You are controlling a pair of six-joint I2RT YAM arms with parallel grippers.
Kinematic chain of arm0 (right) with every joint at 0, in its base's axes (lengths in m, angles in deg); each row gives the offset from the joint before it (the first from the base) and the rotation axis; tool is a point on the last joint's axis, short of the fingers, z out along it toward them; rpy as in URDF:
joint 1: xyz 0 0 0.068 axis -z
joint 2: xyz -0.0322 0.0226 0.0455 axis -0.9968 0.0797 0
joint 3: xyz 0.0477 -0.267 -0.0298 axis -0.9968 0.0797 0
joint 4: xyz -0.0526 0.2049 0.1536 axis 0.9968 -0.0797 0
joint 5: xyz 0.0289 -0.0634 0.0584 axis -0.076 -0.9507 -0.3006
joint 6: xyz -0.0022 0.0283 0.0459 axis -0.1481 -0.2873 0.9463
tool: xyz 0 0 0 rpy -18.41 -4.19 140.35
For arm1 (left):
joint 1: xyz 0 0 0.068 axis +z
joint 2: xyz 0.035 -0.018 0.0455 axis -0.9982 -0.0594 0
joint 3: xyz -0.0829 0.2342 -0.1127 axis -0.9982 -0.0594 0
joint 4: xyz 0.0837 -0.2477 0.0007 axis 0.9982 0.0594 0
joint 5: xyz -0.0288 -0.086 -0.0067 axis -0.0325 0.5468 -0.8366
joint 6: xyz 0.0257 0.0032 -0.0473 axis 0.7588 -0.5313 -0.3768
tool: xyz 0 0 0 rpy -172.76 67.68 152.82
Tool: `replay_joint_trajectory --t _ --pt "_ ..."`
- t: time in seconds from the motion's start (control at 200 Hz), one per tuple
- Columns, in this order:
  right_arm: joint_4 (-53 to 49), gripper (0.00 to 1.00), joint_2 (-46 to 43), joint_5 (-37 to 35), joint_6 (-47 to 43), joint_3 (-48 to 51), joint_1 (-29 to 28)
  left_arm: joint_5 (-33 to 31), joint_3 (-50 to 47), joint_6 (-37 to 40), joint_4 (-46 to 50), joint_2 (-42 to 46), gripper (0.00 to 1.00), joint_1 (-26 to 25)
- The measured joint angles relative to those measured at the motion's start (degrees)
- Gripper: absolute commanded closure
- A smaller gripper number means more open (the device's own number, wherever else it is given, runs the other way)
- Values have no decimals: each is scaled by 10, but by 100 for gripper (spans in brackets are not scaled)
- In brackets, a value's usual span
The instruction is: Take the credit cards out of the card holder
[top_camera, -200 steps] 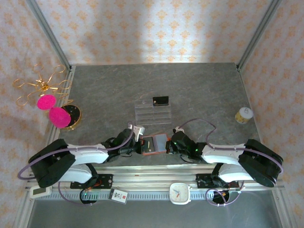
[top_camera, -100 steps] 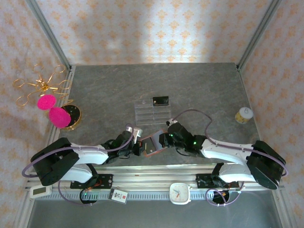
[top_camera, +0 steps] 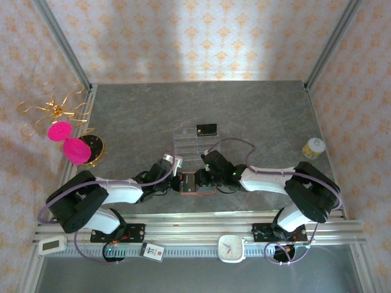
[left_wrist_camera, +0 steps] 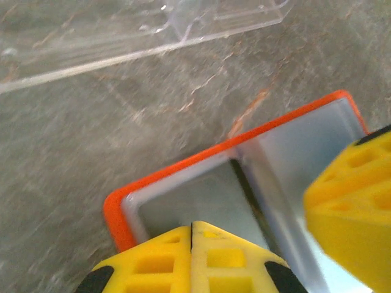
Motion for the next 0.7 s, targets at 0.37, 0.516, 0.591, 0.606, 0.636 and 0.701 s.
replay_joint_trajectory --t 0.37,0.516,0.591,0.606,0.636,0.701 --pt "51 83 6 17 53 1 4 13 -26 -9 0 26 100 -10" --pt "60 83 12 19 70 4 4 9 -36 -15 -1 40 100 -18" --pt "61 83 20 18 75 9 4 7 -40 -15 -5 38 100 -19" --pt "60 83 22 17 76 10 4 7 -40 -16 -6 36 100 -19" --pt "60 83 25 16 78 13 4 7 -42 -17 -8 32 100 -19" --pt "60 82 31 13 82 19 3 7 -43 -20 -17 26 100 -20"
